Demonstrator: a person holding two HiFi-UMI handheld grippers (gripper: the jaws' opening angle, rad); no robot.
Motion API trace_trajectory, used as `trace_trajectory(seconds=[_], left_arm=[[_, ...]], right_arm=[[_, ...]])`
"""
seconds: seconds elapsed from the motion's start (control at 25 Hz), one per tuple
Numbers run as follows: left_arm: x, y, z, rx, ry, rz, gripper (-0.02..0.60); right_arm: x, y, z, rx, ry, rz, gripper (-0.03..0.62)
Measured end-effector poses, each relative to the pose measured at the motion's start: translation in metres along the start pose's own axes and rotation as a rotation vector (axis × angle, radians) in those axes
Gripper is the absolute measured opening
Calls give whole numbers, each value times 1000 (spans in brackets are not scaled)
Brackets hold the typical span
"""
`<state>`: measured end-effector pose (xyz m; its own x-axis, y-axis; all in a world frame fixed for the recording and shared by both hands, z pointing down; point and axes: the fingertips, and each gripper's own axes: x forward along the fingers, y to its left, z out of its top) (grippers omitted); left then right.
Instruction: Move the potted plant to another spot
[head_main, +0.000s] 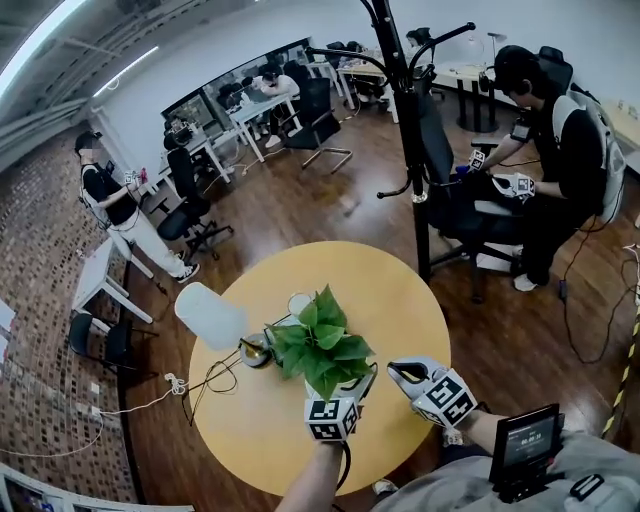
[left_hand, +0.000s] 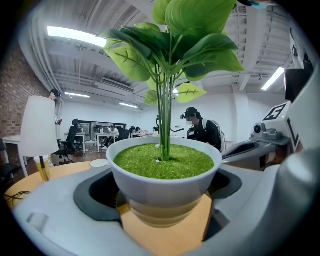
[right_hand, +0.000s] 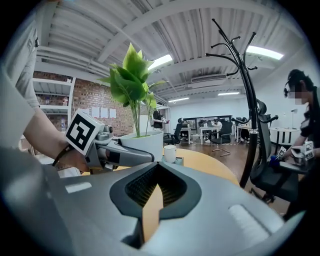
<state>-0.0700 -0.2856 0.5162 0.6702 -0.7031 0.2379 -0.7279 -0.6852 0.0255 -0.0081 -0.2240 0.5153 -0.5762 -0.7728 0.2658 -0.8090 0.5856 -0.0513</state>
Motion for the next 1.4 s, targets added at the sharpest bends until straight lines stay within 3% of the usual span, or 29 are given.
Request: trace_trajectory(seconds=[0.28,1.0,1.4], left_arm=[[69,-47,17,-7,-7,-11,518],[151,-68,-2,-48,48,-42,518],[202,-47,-70,-72,96,-41,518]], right_arm=[[-27,-80,-10,12,13,-8,0],[-38,-153,-35,68,81,-57,0],[-20,-183,-92,133,169,-83,0]])
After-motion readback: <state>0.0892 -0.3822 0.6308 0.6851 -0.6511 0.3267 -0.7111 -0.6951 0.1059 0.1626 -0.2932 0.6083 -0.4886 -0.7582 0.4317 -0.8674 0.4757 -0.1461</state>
